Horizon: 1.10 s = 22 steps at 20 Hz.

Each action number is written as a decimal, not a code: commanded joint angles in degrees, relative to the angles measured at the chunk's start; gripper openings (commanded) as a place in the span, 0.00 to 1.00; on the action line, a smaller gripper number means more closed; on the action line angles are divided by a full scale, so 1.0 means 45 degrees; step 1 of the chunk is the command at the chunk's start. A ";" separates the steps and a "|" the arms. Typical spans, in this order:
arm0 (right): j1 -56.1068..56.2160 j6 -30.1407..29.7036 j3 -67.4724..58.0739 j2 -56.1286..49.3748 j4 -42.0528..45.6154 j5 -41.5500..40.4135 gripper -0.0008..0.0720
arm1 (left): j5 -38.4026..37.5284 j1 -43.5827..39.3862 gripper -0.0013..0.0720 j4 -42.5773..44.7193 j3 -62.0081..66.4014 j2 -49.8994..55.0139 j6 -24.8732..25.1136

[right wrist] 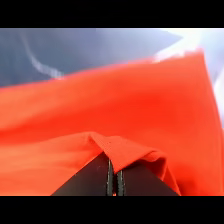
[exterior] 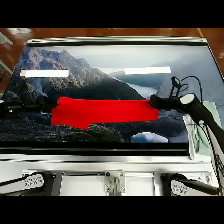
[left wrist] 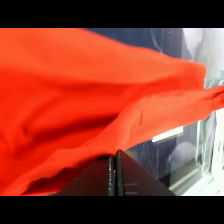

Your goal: Fold the shirts.

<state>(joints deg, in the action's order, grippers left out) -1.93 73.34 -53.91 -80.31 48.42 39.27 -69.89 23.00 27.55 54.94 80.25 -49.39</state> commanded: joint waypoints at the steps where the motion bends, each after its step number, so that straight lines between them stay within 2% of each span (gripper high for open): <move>1: 0.0151 0.0306 -0.1020 -0.1316 0.0019 -0.0544 0.09 | 0.0204 -0.0253 0.09 -0.0821 0.1851 0.2171 0.0005; 3: 0.0151 0.0423 -0.1035 -0.1671 0.0180 -0.0525 0.09 | 0.0287 -0.0253 0.09 -0.0903 0.2691 0.3104 -0.0316; 8: 0.0136 0.2977 -0.1035 -0.1797 0.3157 -0.0413 0.09 | 0.0782 -0.0257 0.09 -0.0894 0.3249 0.4124 -0.0568; 15: 0.0151 0.3570 -0.1030 -0.1797 0.3361 0.0670 0.10 | 0.0724 -0.0845 0.09 -0.0894 0.3249 0.4605 -0.0952; 16: 0.0151 0.3565 -0.1035 -0.1792 0.3351 0.0665 0.24 | 0.0578 -0.0865 0.14 -0.0908 0.3249 0.4600 -0.0952; 17: 0.0092 0.3555 -0.1035 -0.1753 0.3351 0.0714 0.67 | 0.0282 -0.0845 0.38 -0.0908 0.3254 0.4585 -0.0957; 18: -0.0034 0.3376 -0.1044 -0.1622 0.3376 0.0996 0.91 | -0.0102 -0.0792 0.61 -0.0908 0.3269 0.4571 -0.0957; 19: -0.0277 0.3045 -0.1044 -0.1384 0.3444 0.1336 0.92 | -0.0661 -0.0685 0.66 -0.0908 0.3366 0.4571 -0.0952; 22: -0.1467 0.3283 -0.1044 -0.0840 0.3745 0.2370 0.92 | -0.2157 -0.0316 0.63 -0.0908 0.3827 0.4566 -0.1098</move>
<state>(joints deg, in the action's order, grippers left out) -4.93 87.79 -58.57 -85.82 64.34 45.34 -73.23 20.51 23.49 70.76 100.75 -53.65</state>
